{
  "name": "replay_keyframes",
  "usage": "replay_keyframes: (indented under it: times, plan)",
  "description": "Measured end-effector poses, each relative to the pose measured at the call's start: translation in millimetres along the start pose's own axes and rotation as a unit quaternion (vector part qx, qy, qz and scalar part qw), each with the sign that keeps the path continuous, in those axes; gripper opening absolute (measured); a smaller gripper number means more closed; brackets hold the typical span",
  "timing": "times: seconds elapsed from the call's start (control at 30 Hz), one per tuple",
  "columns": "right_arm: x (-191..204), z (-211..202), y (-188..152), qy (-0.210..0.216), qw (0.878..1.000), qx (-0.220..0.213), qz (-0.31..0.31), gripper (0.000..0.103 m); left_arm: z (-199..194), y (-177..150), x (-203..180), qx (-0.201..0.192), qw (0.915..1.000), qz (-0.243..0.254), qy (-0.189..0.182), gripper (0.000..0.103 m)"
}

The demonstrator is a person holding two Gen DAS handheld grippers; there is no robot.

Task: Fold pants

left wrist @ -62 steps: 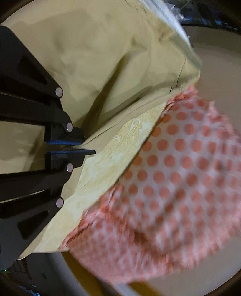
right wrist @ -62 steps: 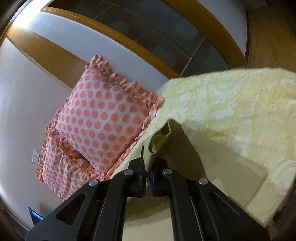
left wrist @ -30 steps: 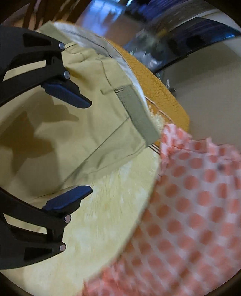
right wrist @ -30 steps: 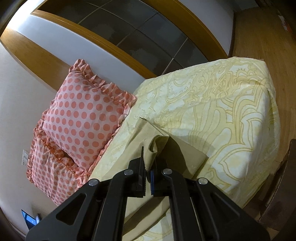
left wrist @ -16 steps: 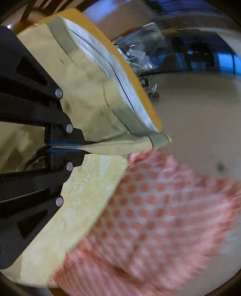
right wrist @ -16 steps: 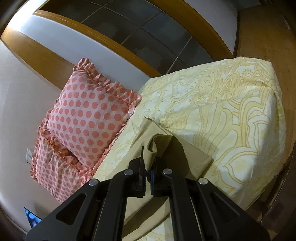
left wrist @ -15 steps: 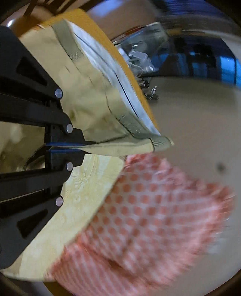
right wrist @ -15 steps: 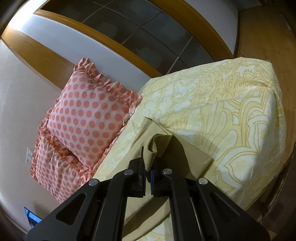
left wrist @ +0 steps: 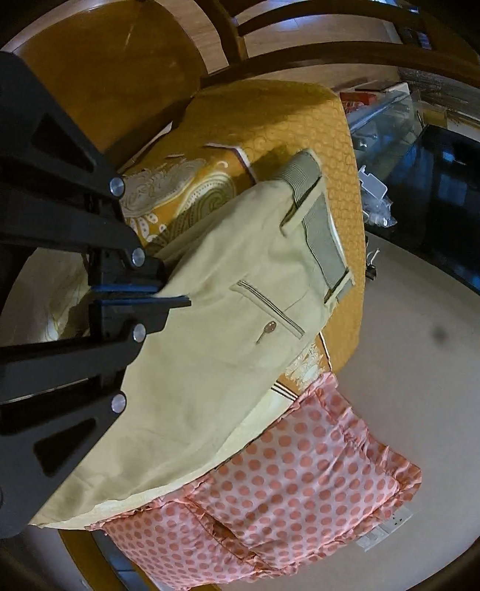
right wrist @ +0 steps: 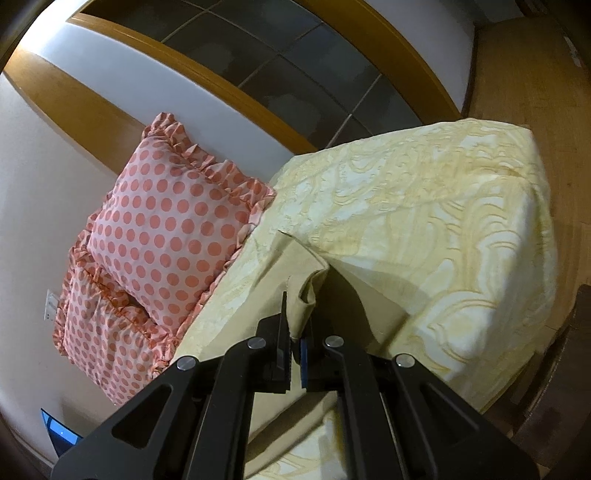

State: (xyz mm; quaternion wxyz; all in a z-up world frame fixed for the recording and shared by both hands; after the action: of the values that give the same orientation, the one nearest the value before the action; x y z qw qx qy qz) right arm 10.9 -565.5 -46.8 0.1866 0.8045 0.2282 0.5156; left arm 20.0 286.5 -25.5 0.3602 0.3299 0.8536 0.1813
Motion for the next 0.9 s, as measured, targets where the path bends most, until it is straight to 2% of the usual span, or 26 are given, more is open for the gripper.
replay_keyframes:
  times: [0.13,0.3,0.4,0.43,0.47,0.5,0.53,0.57,0.6,0.63,0.73,0.77,0.83,0.9]
  plan:
    - [-8.0,2.4,-1.9,-0.004,1.0,0.012,0.02,0.003,3.1,1.2,-4.2,0.003,0.9998,0.017,-0.004,0.004]
    - [-8.1,-8.9,-0.4,-0.024,1.0,-0.001,0.007,0.003,2.8,5.4,-4.9,0.008,0.999,0.044,-0.006,0.002]
    - [-1.7,-7.0,-0.5,-0.042,0.999,0.009,-0.03,0.004,6.0,1.3,-4.9,0.006,0.9977,0.067,0.003,0.005]
    - [2.5,-10.9,0.9,-0.054,0.998,0.004,-0.045,0.007,4.6,0.5,-4.8,0.002,0.9974,0.072,0.006,0.008]
    - [4.9,-16.0,2.5,-0.062,0.997,-0.006,-0.052,0.02,1.0,-1.0,-4.2,-0.006,0.9971,0.076,0.01,0.013]
    - [7.1,-22.4,4.7,-0.067,0.996,-0.019,-0.059,0.045,-2.4,-1.8,-2.9,-0.012,0.9971,0.075,0.01,0.02]
    - [9.2,-30.8,7.5,-0.075,0.994,-0.041,-0.068,0.058,-5.2,-1.9,-2.2,-0.017,0.9971,0.074,0.01,0.025]
    - [9.6,-36.3,9.0,-0.084,0.992,-0.056,-0.077,0.066,-11.6,-1.4,-0.5,-0.03,0.9969,0.073,0.01,0.036]
    - [9.4,-37.2,9.9,-0.092,0.99,-0.059,-0.084,0.066,-18.7,-0.8,1.1,-0.046,0.9963,0.07,0.021,0.047]
    - [6.7,-34.0,9.5,-0.099,0.99,-0.051,-0.087,0.066,-26.1,1.1,2.0,-0.065,0.9952,0.068,0.028,0.05]
    - [-2.6,-20.4,2.2,-0.11,0.99,-0.027,-0.08,0.057,-46.1,6.6,0.6,-0.114,0.9909,0.062,0.037,0.056]
    - [-2.4,-20.0,0.8,-0.113,0.99,-0.032,-0.081,0.049,-50.4,7.7,-1.1,-0.124,0.9896,0.062,0.038,0.058]
    - [10.3,-21.2,4.4,-0.115,0.986,-0.052,-0.111,0.048,-56.9,9.2,-8.6,-0.139,0.9872,0.07,0.037,0.061]
    - [32.8,-12.0,18.1,-0.101,0.981,-0.049,-0.157,0.049,-55.1,9.0,-18.5,-0.132,0.9874,0.083,0.026,0.062]
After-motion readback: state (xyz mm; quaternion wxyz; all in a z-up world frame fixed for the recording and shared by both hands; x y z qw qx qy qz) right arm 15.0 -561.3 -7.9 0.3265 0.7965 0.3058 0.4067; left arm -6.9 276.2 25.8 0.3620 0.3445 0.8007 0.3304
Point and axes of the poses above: each gripper's, at about its wrist camera, not at the fingertips, and z roughly the way its jaws point, x to its left, y to its top, the point moved 4 cm from there along z, roughly the way its jaws point, and after that the axes turned 2 degrees about -z, right-handed, at the moved point
